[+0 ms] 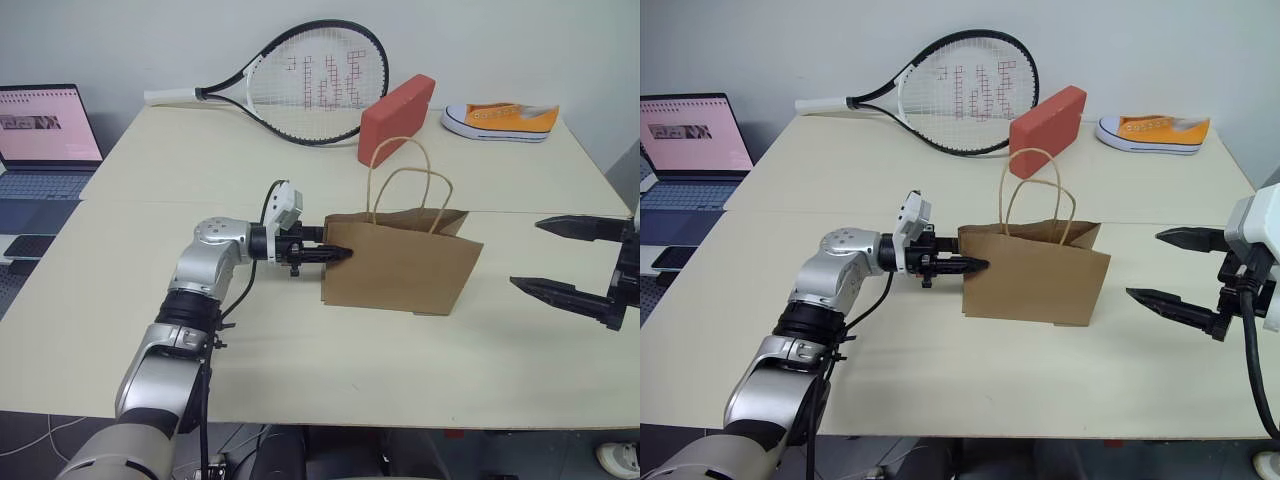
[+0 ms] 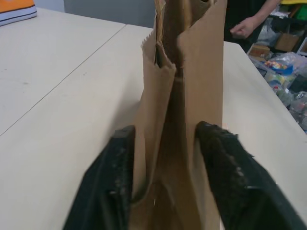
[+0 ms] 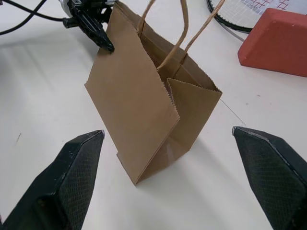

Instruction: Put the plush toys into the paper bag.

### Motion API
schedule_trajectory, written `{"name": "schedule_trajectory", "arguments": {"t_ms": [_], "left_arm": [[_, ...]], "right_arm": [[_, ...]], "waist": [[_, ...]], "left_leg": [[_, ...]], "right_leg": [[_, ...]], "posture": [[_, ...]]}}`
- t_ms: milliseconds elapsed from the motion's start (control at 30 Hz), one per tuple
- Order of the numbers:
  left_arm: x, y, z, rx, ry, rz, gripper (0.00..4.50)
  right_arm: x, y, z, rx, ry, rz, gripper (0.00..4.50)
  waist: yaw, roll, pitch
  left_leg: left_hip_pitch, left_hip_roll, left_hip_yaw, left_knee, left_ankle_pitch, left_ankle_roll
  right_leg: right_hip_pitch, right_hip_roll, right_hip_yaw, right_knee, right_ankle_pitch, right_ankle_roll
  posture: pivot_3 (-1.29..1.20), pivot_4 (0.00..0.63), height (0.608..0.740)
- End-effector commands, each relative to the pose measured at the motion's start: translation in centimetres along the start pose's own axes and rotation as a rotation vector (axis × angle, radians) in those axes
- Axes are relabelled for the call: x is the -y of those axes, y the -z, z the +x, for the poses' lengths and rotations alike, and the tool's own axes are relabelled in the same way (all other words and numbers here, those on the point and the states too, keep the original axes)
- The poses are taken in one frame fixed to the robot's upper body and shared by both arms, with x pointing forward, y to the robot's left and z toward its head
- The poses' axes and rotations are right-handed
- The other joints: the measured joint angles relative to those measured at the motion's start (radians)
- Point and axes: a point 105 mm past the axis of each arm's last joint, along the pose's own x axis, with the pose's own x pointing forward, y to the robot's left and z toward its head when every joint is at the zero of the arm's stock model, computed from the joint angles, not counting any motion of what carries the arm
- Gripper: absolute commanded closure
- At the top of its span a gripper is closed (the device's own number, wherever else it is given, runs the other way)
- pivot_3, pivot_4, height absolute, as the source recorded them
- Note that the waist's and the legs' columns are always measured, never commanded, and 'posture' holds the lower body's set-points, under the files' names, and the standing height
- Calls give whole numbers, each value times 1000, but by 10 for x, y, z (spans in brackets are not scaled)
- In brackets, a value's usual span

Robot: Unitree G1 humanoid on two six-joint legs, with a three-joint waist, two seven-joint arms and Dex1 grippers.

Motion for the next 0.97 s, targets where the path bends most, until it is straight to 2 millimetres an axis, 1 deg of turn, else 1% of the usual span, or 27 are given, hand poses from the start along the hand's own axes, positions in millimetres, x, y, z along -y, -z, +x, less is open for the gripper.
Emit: {"name": "schedule_trajectory", "arguments": {"t_ms": [33,67,100,167,267,333,400,467,533,600,667,733,833,967], "left_arm": [[1,-10,-12,-23,-22,84,1129],[1,-7,-17,-47,-40,99,940],[1,-4,-23,-76,-62,113,501],[1,1,-31,-109,-90,133,16],[-4,4,-58,-169,-212,156,16],[-6,-1,-77,-195,-294,186,16],[-7,-3,-94,-260,-376,222,16],[0,-13,-111,-274,-441,243,16],[11,-22,-124,-278,-481,265,16],[21,-19,-138,-330,-498,239,16],[32,-17,-149,-373,-501,210,16],[36,-19,-155,-379,-512,200,16],[36,-23,-158,-366,-520,188,16],[37,-21,-150,-356,-476,167,16]], "right_arm": [[-2,-3,0,17,2,-36,0],[-1,-2,1,13,5,-37,0],[-1,0,1,5,10,-41,0],[0,3,2,-4,13,-46,0],[6,5,6,0,16,-56,0],[12,2,8,22,22,-81,0],[19,-2,9,55,29,-111,0],[26,-2,9,48,26,-163,0],[27,2,6,6,-37,-153,0],[30,1,1,-19,-82,-149,0],[36,-4,-6,-24,-95,-147,0],[41,-6,-12,-37,-103,-136,0],[44,-7,-17,-52,-107,-135,0],[46,-7,-17,-58,-111,-140,0]], "waist": [[0,0,0],[-1,0,0],[-1,0,0],[-1,0,0],[-2,0,0],[-4,0,0],[-2,0,0],[-2,0,0],[-2,0,0],[-2,0,0],[-2,0,0],[0,0,0],[3,0,0],[0,0,0]], "left_leg": [[0,0,0,0,0,0],[0,0,0,0,0,0],[0,0,0,0,0,0],[0,0,0,0,0,0],[1,0,0,0,0,0],[1,0,0,0,0,0],[1,0,1,0,0,0],[1,1,1,0,0,0],[1,1,1,-1,0,0],[1,0,1,-2,0,0],[1,0,1,-3,0,0],[3,1,1,-3,0,0],[3,1,1,-2,0,0],[3,2,5,-1,0,0]], "right_leg": [[0,0,0,0,0,0],[0,0,0,0,0,0],[0,0,0,0,0,0],[0,0,0,0,0,0],[0,0,0,0,0,0],[0,0,0,0,0,-1],[0,0,0,0,0,-1],[0,0,0,0,-1,-1],[0,0,0,0,-1,-1],[0,-1,0,0,-1,-1],[-1,-1,0,0,-1,-2],[0,-1,0,0,-5,-8],[0,-1,-1,0,-6,-10],[0,-2,0,0,-6,-11]], "posture": [[0,150,740],[0,150,740],[0,150,740],[0,150,740],[0,150,740],[0,150,740],[0,150,740],[0,150,740],[0,150,740],[0,150,740],[0,150,740],[0,150,740],[0,150,740],[0,150,740]]}}
